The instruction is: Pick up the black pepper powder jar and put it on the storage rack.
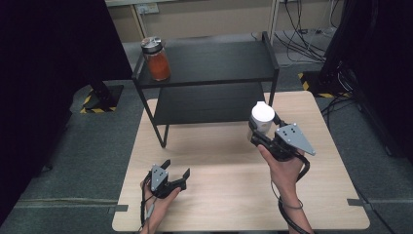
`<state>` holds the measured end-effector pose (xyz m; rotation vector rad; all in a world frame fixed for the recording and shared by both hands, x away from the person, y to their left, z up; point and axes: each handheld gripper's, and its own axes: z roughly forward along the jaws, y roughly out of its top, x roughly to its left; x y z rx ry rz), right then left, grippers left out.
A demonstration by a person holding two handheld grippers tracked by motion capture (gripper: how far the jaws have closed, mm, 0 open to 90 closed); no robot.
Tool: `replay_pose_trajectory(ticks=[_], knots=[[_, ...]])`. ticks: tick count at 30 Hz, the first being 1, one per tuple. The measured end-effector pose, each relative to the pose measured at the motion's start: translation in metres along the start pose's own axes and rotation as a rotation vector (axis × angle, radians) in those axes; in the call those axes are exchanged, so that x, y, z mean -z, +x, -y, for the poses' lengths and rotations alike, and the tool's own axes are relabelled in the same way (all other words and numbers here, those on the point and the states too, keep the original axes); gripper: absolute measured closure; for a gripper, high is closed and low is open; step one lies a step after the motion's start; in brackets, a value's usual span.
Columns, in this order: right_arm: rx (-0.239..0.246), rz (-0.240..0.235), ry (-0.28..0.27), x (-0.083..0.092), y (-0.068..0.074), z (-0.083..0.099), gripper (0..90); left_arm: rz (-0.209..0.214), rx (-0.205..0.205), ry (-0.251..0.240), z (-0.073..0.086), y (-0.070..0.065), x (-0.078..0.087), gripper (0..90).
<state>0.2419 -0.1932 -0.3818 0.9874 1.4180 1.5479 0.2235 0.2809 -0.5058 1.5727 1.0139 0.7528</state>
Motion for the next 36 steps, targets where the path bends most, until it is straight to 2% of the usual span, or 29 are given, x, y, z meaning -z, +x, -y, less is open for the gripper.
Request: replay_pose_trajectory(ticks=[22,36], knots=[[0.012,-0.008,-0.064,-0.009,0.009,-0.027,30.6,0.001,0.008,-0.002,0.0,0.001,0.0,13.0],[0.013,-0.015,-0.084,-0.015,0.008,-0.042,30.6,0.0,0.006,0.0,0.0,0.0,0.0,13.0]])
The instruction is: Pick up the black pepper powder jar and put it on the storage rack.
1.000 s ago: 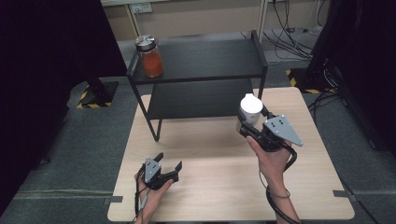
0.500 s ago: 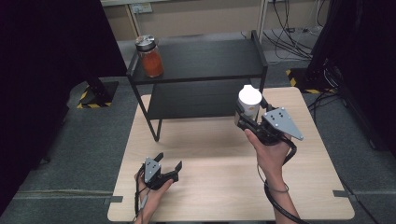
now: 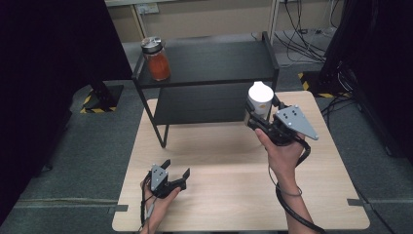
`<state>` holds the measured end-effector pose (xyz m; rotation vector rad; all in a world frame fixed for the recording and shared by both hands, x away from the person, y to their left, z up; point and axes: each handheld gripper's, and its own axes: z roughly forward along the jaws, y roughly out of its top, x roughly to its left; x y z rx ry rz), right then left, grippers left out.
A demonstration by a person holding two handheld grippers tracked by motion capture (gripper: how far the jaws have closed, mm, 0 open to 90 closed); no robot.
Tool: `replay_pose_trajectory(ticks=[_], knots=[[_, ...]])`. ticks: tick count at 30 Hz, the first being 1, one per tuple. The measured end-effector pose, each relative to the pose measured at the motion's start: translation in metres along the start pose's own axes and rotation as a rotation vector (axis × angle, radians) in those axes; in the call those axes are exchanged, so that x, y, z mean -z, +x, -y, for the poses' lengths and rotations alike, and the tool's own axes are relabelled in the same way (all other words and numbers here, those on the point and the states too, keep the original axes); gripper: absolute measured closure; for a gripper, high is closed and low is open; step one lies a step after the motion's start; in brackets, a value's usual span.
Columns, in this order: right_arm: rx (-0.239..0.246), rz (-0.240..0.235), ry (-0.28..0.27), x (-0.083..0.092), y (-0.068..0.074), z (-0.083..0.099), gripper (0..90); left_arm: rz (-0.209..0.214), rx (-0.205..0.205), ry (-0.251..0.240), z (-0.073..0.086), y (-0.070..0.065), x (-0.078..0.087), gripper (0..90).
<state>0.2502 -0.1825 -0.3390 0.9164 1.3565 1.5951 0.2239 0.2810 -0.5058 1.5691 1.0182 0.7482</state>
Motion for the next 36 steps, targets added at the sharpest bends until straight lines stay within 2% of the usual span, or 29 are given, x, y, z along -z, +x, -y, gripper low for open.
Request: replay_pose_trajectory(ticks=[8,36], knots=[[0.006,-0.002,-0.027,-0.005,0.002,-0.013,30.7,-0.001,0.0,0.0,0.0,0.0,0.0,13.0],[-0.01,0.007,-0.059,-0.024,0.002,-0.042,30.7,0.0,0.0,-0.001,0.0,-0.001,0.0,12.9]])
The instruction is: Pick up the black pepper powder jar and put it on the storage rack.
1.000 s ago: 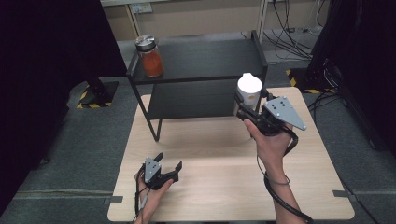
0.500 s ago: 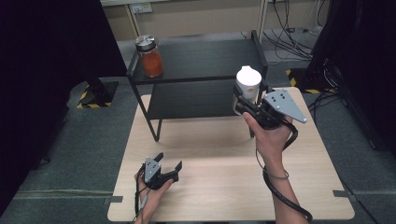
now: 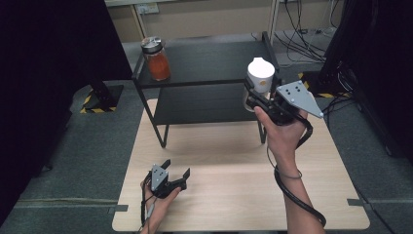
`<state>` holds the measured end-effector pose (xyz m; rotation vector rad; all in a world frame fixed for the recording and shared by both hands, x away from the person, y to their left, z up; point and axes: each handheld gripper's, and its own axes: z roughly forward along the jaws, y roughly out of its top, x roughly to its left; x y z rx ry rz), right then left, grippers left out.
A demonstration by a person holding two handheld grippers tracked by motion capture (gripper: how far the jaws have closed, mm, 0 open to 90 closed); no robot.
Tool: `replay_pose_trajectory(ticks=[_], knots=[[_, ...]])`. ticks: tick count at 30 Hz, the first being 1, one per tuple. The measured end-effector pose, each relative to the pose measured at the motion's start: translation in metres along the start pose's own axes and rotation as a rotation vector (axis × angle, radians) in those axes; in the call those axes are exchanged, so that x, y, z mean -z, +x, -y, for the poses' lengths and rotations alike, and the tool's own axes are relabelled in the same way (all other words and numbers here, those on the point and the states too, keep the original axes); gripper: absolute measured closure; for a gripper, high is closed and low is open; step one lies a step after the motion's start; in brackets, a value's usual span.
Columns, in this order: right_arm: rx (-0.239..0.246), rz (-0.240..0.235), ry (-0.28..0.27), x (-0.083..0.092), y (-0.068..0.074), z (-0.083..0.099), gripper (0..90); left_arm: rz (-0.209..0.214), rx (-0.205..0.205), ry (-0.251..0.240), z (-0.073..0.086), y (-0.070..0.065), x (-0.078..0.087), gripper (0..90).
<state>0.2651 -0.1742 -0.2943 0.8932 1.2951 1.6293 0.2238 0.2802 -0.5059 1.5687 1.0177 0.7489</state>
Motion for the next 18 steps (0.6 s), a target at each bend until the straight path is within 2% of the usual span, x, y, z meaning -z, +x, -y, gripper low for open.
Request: replay_pose_trajectory(ticks=[9,18], knots=[[0.007,-0.001,-0.009,-0.007,0.001,-0.009,30.7,0.0,-0.001,-0.001,0.0,0.0,0.0,13.0],[0.025,0.005,-0.01,-0.022,0.002,-0.025,30.7,0.001,0.004,-0.003,0.0,0.0,0.0,13.0]])
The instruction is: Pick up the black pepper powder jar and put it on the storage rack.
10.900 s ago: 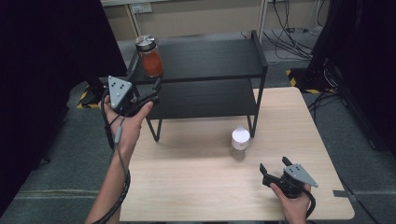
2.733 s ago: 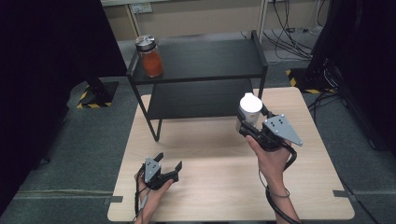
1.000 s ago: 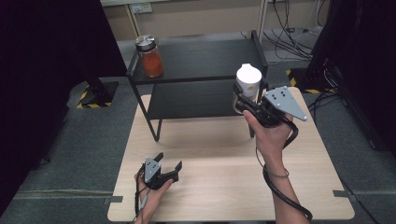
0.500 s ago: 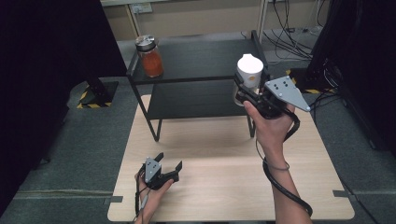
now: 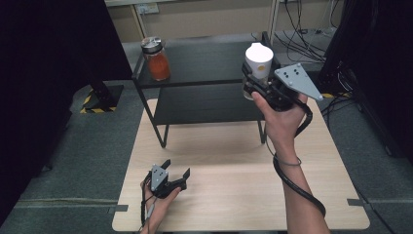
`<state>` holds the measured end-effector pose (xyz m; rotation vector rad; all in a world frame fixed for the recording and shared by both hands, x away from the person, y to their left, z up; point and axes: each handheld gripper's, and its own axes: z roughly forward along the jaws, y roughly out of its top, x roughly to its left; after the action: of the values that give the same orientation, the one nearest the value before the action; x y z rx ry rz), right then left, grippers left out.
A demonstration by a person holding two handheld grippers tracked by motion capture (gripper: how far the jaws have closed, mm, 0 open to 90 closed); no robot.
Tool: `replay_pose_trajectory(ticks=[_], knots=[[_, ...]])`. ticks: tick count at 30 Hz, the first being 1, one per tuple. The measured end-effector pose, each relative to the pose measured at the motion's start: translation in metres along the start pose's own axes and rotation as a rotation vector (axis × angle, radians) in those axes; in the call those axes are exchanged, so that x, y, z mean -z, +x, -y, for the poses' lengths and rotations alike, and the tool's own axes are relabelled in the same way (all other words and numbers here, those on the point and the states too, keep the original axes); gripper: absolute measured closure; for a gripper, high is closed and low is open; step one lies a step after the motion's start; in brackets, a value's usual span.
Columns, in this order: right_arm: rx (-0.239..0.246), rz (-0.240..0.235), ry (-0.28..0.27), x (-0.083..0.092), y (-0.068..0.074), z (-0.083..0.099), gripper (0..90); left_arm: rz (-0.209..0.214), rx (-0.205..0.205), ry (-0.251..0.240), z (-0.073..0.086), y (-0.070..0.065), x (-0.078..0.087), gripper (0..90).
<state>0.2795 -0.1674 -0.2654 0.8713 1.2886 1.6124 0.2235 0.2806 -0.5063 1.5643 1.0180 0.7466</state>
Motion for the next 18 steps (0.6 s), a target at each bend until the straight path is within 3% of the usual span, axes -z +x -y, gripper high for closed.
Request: replay_pose_trajectory(ticks=[18], knots=[[-0.005,0.033,0.029,-0.04,0.002,-0.022,30.7,0.003,0.002,-0.004,0.001,0.001,0.0,13.0]])
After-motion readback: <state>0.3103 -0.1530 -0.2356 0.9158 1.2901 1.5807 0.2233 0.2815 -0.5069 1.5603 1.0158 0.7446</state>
